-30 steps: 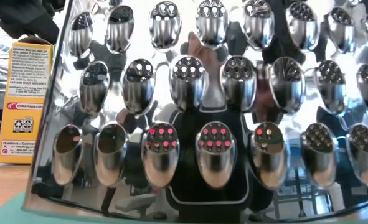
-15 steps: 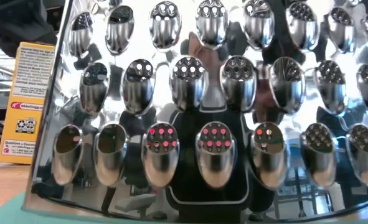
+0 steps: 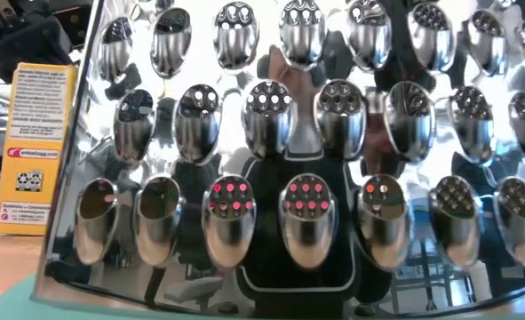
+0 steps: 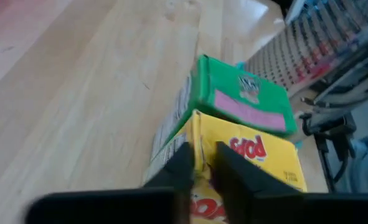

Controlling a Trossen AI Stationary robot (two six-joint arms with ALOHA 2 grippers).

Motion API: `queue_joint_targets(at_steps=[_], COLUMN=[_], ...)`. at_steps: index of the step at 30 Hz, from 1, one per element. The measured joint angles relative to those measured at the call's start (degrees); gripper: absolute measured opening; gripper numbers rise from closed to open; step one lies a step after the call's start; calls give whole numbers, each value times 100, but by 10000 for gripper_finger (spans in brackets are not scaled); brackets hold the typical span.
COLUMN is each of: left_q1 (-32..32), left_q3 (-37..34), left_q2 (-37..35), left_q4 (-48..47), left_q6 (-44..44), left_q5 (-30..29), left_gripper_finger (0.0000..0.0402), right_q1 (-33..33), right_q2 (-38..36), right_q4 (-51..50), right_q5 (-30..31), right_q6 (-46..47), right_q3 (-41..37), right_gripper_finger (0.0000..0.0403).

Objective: Pick & Place Kitchen Items
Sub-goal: Put the yellow cereal box into the pink bin

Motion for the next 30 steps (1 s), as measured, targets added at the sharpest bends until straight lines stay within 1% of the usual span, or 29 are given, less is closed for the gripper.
queue_joint_targets(at_steps=[1,2,5,8,10,14,23,30], left_q1=[-3,-3,-10,-5,-5,-5,90,433], left_q3=[-1,-2,-2,-2,1,168,879,1646], left_q2=[9,12,8,10,0,-1,-1,-5], left_q4=[79,117,134,148,260,129,-898,-2158], left_q6=[63,88,46,26,148,319,585,1032], left_q5=[50,96,142,42,41,64,-12,-148], left_gripper_finger=[27,16,14,6,6,4,2,2], right_q1=[0,0,0,0,0,0,0,0], right_q2=[0,0,0,0,0,0,0,0], right_q4=[1,1,-2,-1,-2,-2,-4,-4], right_q5=[0,1,0,1,2,1,0,0], right_q6=[0,0,0,0,0,0,2,13], right_q3=[0,0,0,0,0,0,0,0], right_gripper_finger=[263,263,263,263,263,263,263,263])
